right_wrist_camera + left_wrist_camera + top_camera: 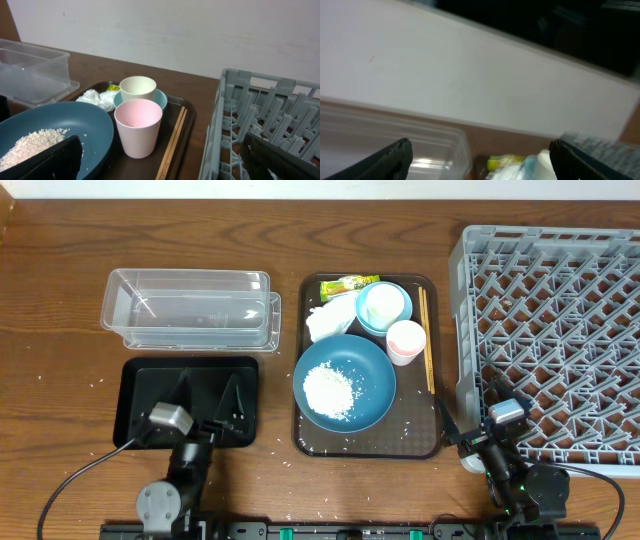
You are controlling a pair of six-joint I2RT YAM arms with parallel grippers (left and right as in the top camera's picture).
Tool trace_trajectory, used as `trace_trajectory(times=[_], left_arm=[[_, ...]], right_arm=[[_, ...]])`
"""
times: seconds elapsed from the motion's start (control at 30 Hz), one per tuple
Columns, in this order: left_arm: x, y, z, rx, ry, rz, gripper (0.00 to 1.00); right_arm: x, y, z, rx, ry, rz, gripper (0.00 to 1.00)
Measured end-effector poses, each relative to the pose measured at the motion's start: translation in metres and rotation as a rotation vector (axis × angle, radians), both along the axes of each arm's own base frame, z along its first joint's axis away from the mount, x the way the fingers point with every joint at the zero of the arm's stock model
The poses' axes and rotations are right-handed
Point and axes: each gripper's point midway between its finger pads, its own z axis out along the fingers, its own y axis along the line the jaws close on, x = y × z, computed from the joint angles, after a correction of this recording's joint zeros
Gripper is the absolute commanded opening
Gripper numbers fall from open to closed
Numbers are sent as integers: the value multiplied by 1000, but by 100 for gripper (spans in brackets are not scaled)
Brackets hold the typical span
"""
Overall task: Sort waste into correct bins and load items into the dishwasher rack
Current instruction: 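Reach the left gripper to the blue plate rim and grasp it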
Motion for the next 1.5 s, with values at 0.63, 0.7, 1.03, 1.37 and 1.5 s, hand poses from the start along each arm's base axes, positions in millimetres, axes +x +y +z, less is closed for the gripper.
trace_trajectory(times=[0.63,0.7,1.03,1.37,1.5], left_arm=[[31,-44,76,107,490,-268,90],[39,-61,80,109,557,-388,90],[54,-132,39,128,728,-715,90],[45,-182,-10,472,1103,-584,90],[58,-199,-11,550,1110,-572,98]], right_arm=[[0,-1,0,0,0,-3,99],[0,-1,0,0,1,-3,99],[0,-1,0,0,1,-4,99],[0,-1,0,0,1,-6,99],[0,-1,0,0,1,-6,99]])
